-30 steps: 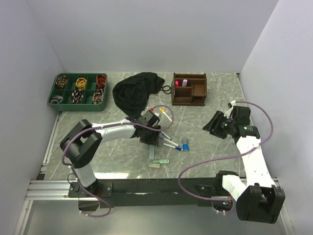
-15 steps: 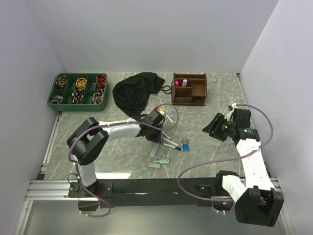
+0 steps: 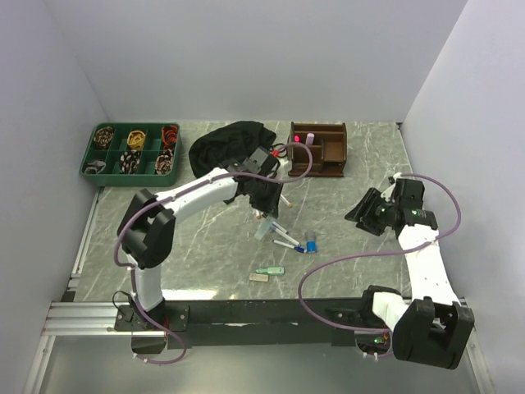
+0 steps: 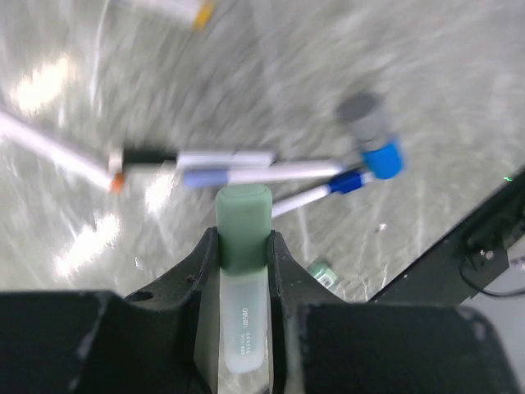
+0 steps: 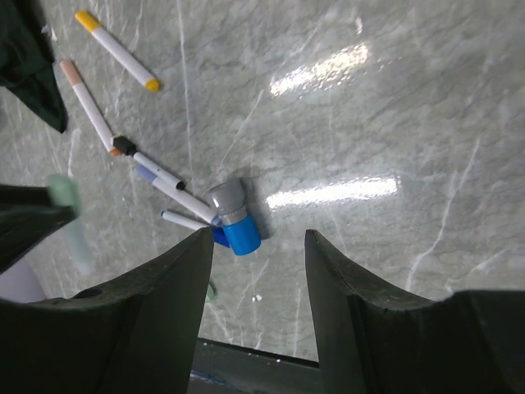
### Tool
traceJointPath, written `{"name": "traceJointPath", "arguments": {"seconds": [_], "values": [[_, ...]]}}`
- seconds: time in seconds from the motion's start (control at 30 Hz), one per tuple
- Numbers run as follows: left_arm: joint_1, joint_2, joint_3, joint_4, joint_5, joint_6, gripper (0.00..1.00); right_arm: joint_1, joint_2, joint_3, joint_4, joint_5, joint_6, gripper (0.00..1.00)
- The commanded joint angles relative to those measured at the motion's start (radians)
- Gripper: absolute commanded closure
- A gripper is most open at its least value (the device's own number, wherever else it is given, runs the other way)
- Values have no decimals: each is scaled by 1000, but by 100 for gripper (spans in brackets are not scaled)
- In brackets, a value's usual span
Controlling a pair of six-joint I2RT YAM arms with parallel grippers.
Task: Sort the stationery into containers
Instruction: Pick up the stationery from the center of the board, then place the stationery in the storage box.
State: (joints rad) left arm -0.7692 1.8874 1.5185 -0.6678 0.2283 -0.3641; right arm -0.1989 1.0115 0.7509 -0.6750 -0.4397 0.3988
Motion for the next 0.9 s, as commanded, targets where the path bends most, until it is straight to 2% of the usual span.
{"name": "traceJointPath", "arguments": {"seconds": [0.0,0.07,0.1,0.2,0.23,0.3,0.33,0.4,0.43,0.53,0.73,0.87], "values": [[-1,-119,48,240,144,201,99,-28,9,48,18,32,-31,43],[10,-135,-9,504,137,255,99,-33,15,45,31,30,-31,43],[14,-120,-6,718,152,266,99,-34,18,47,34,30,-32,43],[37,30,156,884,190,339,99,-36,30,62,37,41,-44,43],[53,76,254,914,194,350,99,-37,41,67,35,48,-51,43],[73,189,314,1020,212,338,99,-39,48,85,35,61,-66,43],[90,219,345,1138,224,335,99,-40,58,90,38,62,-69,43],[99,300,354,1250,239,352,99,-43,64,100,43,65,-75,43],[106,324,365,1357,253,390,99,-46,70,103,49,67,-75,43],[108,464,474,1398,249,436,99,-54,85,111,45,73,-95,43],[107,646,642,1505,198,488,99,-59,130,114,34,88,-127,43],[108,694,675,1545,164,498,99,-62,156,117,46,104,-129,43]]}}
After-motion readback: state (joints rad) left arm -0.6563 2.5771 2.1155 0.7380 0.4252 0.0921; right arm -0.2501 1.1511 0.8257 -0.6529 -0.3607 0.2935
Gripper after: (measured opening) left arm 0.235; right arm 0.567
